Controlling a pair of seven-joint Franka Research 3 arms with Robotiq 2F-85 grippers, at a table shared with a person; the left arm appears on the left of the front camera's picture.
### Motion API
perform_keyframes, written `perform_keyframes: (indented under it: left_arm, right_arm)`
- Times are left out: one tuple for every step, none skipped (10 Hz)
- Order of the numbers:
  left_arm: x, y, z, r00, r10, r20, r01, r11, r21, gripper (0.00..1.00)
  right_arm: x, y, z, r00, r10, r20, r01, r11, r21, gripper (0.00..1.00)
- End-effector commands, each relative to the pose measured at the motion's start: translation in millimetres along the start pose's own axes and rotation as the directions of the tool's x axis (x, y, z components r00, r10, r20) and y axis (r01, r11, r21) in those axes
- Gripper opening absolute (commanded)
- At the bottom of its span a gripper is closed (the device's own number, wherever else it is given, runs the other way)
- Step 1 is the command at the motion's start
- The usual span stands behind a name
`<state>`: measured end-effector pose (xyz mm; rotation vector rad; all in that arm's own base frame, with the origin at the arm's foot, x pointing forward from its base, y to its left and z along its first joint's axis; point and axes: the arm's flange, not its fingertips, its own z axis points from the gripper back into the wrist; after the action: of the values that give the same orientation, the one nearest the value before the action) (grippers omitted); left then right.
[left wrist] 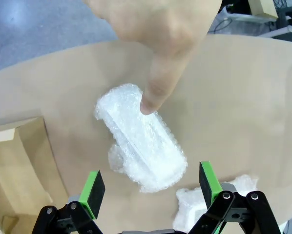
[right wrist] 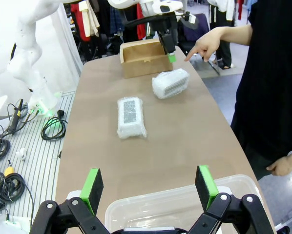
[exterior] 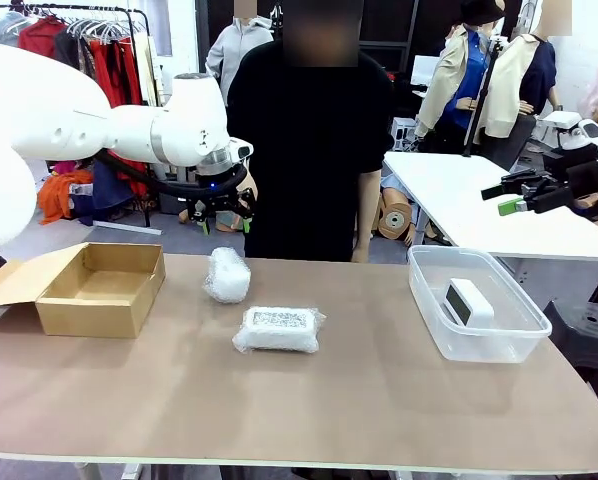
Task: Separate and place wrapped and unwrapped clocks.
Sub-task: Pick up the Digital clock indicated by the person.
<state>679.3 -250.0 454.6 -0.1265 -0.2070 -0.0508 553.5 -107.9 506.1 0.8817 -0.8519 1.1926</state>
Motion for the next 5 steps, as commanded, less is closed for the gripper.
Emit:
perform_keyframes:
  left_arm:
    - [-2,4,0,1.0,0.0,-0.008,0.0,1.0,-0.011,1.0]
    - [-2,4,0,1.0,0.0,-0.008,0.0,1.0,-0.011,1.0]
    - [0,0,0,1.0,0.0,0.0,0.0,1.0,0.0,1.0]
    - [4,-7,-2,0.999,0.036,-0.032,-0.035,0.999,0.038,1.0]
    - [7,-9,-3,0.997,0.048,-0.059,-0.046,0.998,0.037,1.0]
  right_arm:
    - [2,1,0,1.0,-0.002,-0.004,0.002,1.0,0.001,1.0]
    - [2,1,0,1.0,-0.002,-0.004,0.002,1.0,0.001,1.0]
    - [2,1,0,1.0,-0.002,-0.004,0.002,1.0,0.001,1.0]
    - [2,1,0,1.0,-0.002,-0.004,0.002,1.0,0.001,1.0]
    - [2,1,0,1.0,-0.002,-0.004,0.002,1.0,0.001,1.0]
